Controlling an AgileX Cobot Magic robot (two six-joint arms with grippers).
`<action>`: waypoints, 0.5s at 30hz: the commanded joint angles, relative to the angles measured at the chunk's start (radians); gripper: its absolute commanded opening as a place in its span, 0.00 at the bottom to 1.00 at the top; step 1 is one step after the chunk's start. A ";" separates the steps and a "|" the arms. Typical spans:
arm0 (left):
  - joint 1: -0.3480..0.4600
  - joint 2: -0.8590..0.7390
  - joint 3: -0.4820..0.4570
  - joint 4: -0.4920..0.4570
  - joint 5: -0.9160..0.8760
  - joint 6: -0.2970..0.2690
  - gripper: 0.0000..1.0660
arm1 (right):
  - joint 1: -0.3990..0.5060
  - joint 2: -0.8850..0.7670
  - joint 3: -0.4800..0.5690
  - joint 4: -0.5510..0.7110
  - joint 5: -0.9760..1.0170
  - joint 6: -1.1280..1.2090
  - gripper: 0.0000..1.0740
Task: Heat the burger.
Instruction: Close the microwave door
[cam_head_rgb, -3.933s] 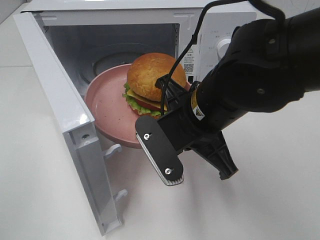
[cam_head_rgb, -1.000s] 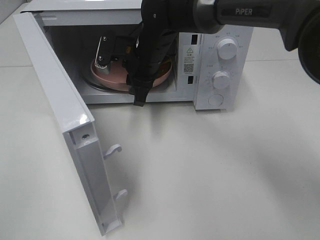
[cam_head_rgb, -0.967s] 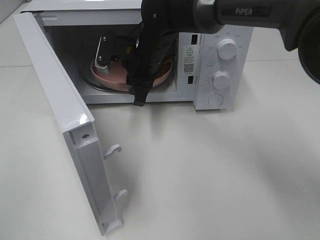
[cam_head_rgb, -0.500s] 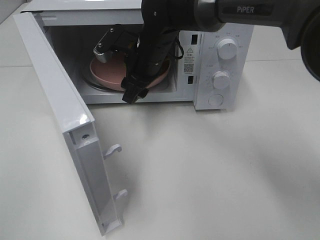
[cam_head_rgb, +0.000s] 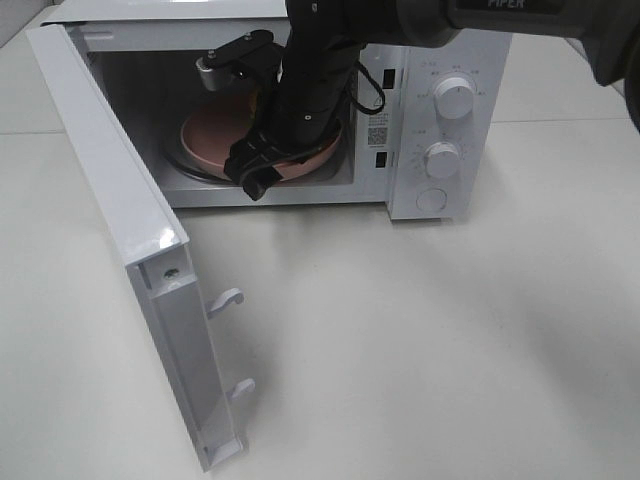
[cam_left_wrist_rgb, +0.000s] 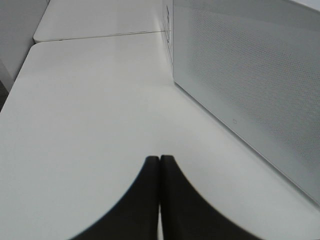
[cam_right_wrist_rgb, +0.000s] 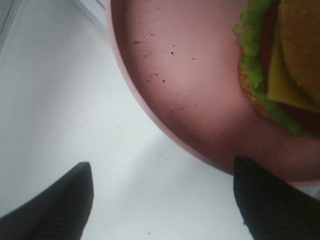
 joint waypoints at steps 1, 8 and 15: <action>0.002 -0.020 0.002 -0.004 -0.005 0.000 0.00 | 0.003 -0.031 -0.008 0.001 0.028 0.104 0.71; 0.002 -0.020 0.002 -0.004 -0.005 0.000 0.00 | 0.003 -0.071 -0.008 0.009 0.107 0.240 0.71; 0.002 -0.020 0.002 -0.004 -0.005 0.000 0.00 | 0.003 -0.079 -0.008 0.097 0.265 0.265 0.71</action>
